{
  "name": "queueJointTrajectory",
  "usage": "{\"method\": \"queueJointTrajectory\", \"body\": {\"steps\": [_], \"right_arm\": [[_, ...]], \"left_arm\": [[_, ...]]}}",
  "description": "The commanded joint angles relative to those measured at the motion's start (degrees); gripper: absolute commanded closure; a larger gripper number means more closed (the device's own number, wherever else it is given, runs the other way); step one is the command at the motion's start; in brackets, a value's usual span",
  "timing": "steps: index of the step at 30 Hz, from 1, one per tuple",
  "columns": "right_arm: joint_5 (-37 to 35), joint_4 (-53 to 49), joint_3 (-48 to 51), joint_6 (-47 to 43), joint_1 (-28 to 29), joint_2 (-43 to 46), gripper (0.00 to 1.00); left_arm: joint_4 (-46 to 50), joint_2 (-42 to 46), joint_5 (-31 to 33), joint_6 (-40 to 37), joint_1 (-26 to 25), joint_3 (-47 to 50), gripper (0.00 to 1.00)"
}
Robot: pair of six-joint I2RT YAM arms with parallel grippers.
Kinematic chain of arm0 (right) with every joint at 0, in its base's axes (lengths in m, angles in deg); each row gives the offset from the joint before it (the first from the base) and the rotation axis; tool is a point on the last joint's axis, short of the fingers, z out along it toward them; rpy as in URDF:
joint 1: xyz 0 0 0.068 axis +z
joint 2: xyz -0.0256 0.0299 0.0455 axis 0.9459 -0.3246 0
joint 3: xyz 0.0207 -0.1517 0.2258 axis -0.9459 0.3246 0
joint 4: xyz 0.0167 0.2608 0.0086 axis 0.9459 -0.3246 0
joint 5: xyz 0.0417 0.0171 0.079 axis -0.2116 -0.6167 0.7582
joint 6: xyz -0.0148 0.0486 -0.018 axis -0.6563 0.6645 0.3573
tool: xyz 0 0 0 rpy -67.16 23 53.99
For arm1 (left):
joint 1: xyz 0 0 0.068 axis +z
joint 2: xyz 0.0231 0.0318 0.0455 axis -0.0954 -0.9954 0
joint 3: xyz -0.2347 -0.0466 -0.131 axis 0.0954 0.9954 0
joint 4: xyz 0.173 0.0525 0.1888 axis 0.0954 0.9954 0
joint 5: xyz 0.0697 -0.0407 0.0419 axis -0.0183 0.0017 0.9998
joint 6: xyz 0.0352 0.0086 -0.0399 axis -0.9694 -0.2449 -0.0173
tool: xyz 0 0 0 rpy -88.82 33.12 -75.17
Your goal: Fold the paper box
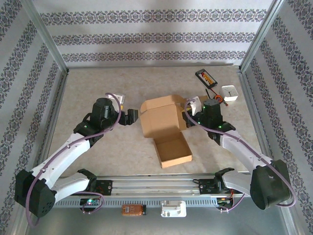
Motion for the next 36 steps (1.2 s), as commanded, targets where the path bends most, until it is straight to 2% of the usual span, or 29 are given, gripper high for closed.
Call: {"method": "queueJointTrajectory", "body": {"steps": [1, 6, 8, 11, 13, 18, 20, 23, 27, 33, 36], "right_arm": [[2.9, 5.0, -2.6, -11.7, 1.2, -0.1, 1.00], [3.4, 7.2, -3.7, -12.3, 3.1, -0.8, 1.00], [2.5, 7.3, -4.0, -11.9, 3.9, -0.9, 1.00], [1.7, 7.4, -4.1, -11.0, 4.5, -1.0, 1.00], [1.5, 7.4, -4.3, -10.4, 4.8, -1.0, 1.00], [1.9, 7.2, -4.7, -9.9, 5.3, -1.4, 1.00], [1.6, 7.1, -4.8, -10.0, 5.4, -1.5, 1.00], [0.6, 6.9, -4.8, -10.2, 5.4, -1.7, 1.00], [-0.2, 6.8, -5.2, -9.3, 5.5, -2.5, 1.00], [-2.2, 6.8, -6.2, -6.7, 6.1, -3.0, 1.00], [-3.3, 6.8, -6.4, -6.2, 7.1, -2.8, 1.00]], "left_arm": [[1.7, 0.7, -4.6, 0.5, 2.4, -1.0, 0.11], [-0.1, 0.5, -10.2, -1.9, 2.9, 1.2, 0.09], [-2.8, 0.9, -14.9, -2.1, 2.9, 2.7, 0.08], [-8.5, 0.5, -23.3, 1.1, 2.9, 4.8, 0.08], [-11.1, -0.6, -26.1, 4.1, 2.9, 5.5, 0.08], [-5.0, -3.4, -15.6, 5.7, 2.9, 4.0, 0.10], [-3.7, -4.3, -14.6, 5.0, 2.9, 3.6, 0.11], [-4.4, -6.1, -20.3, 5.1, 3.0, 3.1, 0.17], [-3.3, -8.9, -25.3, 5.2, 2.9, 1.4, 0.32], [0.1, -10.7, -24.2, 6.9, 2.7, -1.1, 0.55], [3.5, -10.2, -20.5, 6.0, 1.8, -3.2, 0.64]]}}
